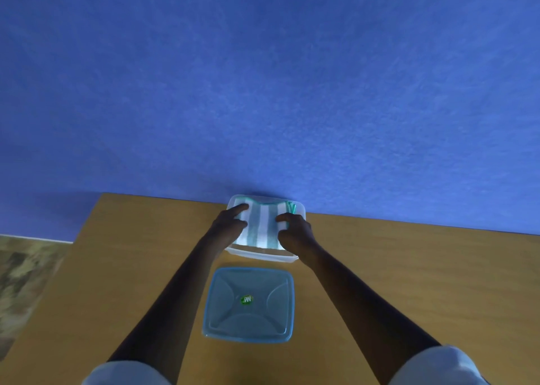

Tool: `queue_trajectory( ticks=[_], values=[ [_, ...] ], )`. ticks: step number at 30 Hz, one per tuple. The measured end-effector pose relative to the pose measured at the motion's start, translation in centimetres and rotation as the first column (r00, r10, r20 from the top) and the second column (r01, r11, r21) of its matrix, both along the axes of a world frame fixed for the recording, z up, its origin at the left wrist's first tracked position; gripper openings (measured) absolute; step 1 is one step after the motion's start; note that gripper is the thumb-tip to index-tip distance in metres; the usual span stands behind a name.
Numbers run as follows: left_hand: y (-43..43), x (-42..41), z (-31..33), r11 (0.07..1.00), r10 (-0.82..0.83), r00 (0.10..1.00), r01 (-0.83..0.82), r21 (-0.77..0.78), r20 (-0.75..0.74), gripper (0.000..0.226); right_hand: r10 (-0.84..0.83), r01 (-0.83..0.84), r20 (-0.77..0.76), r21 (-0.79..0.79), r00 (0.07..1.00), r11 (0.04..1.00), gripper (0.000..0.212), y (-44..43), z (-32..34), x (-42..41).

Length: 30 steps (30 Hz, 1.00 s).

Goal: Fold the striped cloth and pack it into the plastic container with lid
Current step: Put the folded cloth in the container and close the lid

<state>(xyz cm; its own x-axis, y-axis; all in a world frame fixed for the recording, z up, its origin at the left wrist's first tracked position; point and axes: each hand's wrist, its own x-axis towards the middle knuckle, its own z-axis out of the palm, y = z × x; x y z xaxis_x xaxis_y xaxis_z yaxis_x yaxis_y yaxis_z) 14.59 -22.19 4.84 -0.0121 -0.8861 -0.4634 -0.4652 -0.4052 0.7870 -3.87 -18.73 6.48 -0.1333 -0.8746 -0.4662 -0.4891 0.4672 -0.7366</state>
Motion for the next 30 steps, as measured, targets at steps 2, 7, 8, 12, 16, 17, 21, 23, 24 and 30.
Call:
queue_trajectory(
  ticks=[2, 7, 8, 12, 16, 17, 21, 23, 24, 30],
  values=[
    [-0.3, -0.2, -0.5, 0.999, -0.02, 0.999, 0.019, 0.046, 0.028, 0.058, 0.031, -0.029, -0.031, 0.044, 0.999, 0.999, 0.054, -0.4, -0.7, 0.6],
    [-0.1, -1.1, -1.4, 0.984, -0.136, 0.984, 0.121, 0.133, 0.116, 0.069, 0.072, -0.058, -0.104, 0.136, 0.992, 0.989, 0.05, -0.9, -2.2, 1.4],
    [-0.1, -1.2, -1.5, 0.979, -0.162, 0.978, 0.142, 0.149, 0.133, 0.071, 0.06, -0.043, -0.106, 0.153, 0.993, 0.987, 0.048, -0.9, -2.4, 1.4],
    [-0.2, -1.6, -1.1, 0.958, -0.262, 0.937, 0.223, 0.182, 0.229, 0.076, 0.055, -0.028, -0.14, 0.184, 0.989, 0.983, 0.036, -0.7, -2.5, 1.4],
    [0.5, -2.4, -0.3, 0.945, -0.296, 0.833, 0.328, 0.014, 0.468, 0.068, 0.139, -0.12, -0.233, 0.095, 0.962, 0.988, 0.035, -0.3, -2.1, 1.7],
    [0.7, -2.7, -0.2, 0.94, -0.278, 0.823, 0.339, -0.035, 0.495, 0.064, 0.172, -0.161, -0.245, 0.066, 0.954, 0.985, 0.036, -0.2, -1.9, 1.8],
    [0.8, -4.1, -0.2, 0.923, -0.329, 0.774, 0.385, 0.011, 0.541, 0.053, 0.315, -0.289, -0.206, 0.148, 0.927, 0.946, 0.035, -0.1, -1.5, 2.1],
    [0.7, -4.3, -0.6, 0.904, -0.397, 0.744, 0.417, 0.091, 0.538, 0.051, 0.352, -0.314, -0.197, 0.198, 0.915, 0.929, 0.027, 0.0, -1.5, 2.0],
    [0.6, -4.2, -0.9, 0.896, -0.423, 0.734, 0.428, 0.123, 0.531, 0.053, 0.364, -0.322, -0.204, 0.211, 0.909, 0.923, 0.025, 0.0, -1.6, 2.0],
    [0.5, -3.7, -1.7, 0.892, -0.441, 0.744, 0.425, 0.153, 0.502, 0.06, 0.406, -0.352, -0.251, 0.234, 0.879, 0.906, 0.02, -0.2, -1.4, 1.6]
  ],
)
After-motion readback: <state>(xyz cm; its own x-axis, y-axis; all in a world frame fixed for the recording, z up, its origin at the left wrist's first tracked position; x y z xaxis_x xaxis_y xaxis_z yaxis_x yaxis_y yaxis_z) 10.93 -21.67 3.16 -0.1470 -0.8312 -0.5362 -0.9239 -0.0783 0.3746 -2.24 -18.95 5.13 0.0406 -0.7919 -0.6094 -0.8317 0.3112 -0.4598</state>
